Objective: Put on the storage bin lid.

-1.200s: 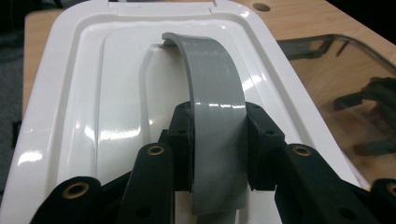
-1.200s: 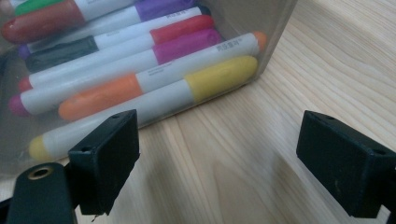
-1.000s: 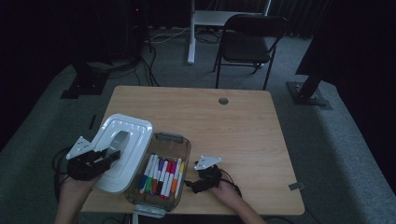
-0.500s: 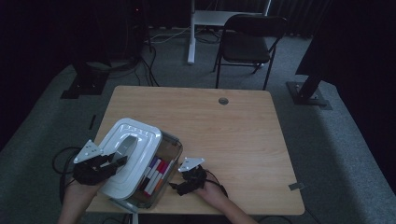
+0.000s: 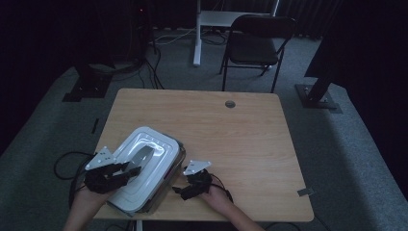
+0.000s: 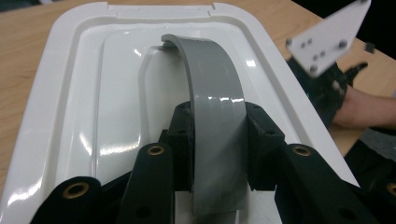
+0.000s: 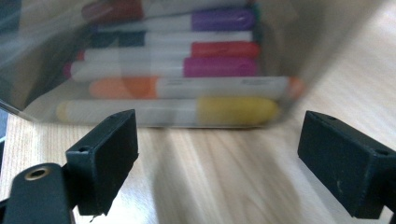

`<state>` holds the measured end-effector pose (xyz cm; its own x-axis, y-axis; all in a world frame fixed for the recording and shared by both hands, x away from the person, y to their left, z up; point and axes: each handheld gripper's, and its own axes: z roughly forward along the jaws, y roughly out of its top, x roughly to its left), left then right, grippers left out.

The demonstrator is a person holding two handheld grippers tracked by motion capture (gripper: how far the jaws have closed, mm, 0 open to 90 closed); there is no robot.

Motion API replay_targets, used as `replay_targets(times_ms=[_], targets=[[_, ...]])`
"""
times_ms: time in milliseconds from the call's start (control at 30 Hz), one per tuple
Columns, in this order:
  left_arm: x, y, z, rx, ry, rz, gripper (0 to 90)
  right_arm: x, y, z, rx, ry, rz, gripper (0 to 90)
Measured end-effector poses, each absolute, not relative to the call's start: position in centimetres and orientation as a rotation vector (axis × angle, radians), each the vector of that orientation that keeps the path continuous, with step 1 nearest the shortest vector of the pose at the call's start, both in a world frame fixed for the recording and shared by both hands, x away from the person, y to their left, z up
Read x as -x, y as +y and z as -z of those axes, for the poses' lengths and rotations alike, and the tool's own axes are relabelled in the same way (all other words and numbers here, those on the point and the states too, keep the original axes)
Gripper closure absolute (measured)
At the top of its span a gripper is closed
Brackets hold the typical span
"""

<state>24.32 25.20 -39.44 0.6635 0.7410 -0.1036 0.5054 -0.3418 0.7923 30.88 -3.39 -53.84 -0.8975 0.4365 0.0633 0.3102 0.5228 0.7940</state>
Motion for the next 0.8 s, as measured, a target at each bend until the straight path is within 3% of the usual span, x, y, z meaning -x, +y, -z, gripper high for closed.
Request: replay_targets(times_ms=[400,767,800], targets=[[-25.6,23.6,41.0,-2.064,0.974,-0.292,68.7,-32.3,-8.4,52.9,-0.822,2.477,-1.334,11.8],[-25.5,23.7,41.5,-2.048,0.951,-0.275,68.1,-32.4,-9.8,53.2,-0.859,2.476,-1.311,11.8],[-25.5,23.8,41.4,-2.036,0.946,-0.269,64.9,-32.4,-9.8,53.2,-0.854,2.479,-1.313,11.8]])
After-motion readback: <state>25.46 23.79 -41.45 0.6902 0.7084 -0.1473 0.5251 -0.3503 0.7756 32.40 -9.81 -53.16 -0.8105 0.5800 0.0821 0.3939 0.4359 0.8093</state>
